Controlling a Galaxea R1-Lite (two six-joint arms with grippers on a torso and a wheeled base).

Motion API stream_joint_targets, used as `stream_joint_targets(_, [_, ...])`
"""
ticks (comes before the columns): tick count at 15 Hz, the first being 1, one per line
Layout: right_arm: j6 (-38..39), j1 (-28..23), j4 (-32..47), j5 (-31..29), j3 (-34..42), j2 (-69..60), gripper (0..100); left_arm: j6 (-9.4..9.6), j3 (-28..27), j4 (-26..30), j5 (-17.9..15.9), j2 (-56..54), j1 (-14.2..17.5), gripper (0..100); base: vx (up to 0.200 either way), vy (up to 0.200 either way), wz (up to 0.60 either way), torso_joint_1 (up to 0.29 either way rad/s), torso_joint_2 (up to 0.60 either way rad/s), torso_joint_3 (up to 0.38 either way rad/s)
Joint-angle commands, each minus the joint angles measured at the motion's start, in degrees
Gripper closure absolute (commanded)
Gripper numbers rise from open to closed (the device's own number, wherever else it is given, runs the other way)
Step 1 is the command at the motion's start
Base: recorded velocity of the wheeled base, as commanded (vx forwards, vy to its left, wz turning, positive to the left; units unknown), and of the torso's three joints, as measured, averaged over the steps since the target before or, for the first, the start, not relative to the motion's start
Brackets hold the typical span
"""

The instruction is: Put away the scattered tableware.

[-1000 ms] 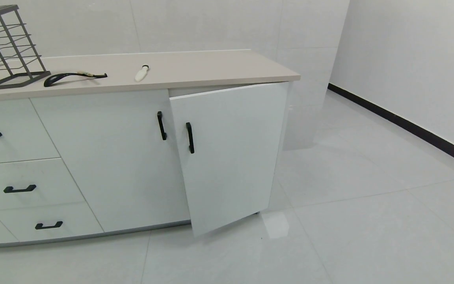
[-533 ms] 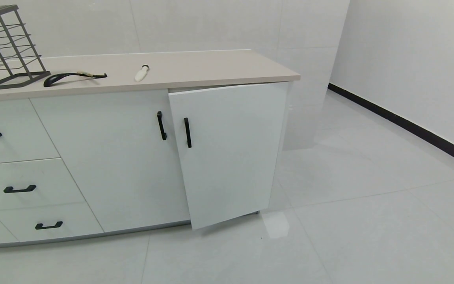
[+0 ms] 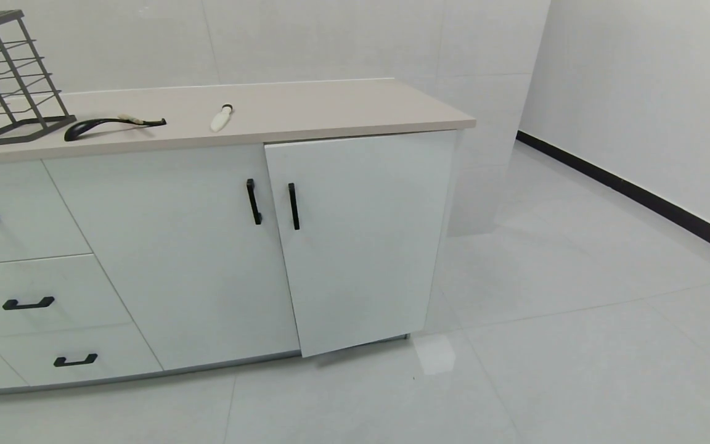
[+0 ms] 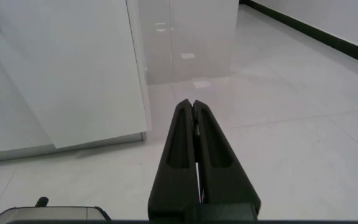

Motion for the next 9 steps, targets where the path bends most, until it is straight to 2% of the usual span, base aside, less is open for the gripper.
stream_joint_targets(1, [0.0, 0.0, 0.0, 0.0, 0.0, 0.2, 100, 0.00, 0.0, 0.0, 0.0, 0.0, 0.0, 0, 0.200, 0.200, 0.00, 0.012, 0.00, -0.007])
stream_joint_targets(5, [0.0, 0.0, 0.0, 0.0, 0.0, 0.2, 100, 0.00, 0.0, 0.0, 0.0, 0.0, 0.0, 0, 0.200, 0.200, 0.00, 0.000, 0.00, 0.001])
stream_joint_targets(7, [0.1, 0.0, 0.0, 0.0, -0.1, 0.2, 100, 0.08, 0.0, 0.0, 0.0, 0.0, 0.0, 0, 0.000, 0.000, 0.00, 0.000, 0.00, 0.000])
stream_joint_targets(9, [0.1, 0.0, 0.0, 0.0, -0.1, 0.2, 100, 0.26, 0.0, 0.0, -0.1, 0.0, 0.0, 0, 0.000, 0.000, 0.60, 0.010, 0.01, -0.002])
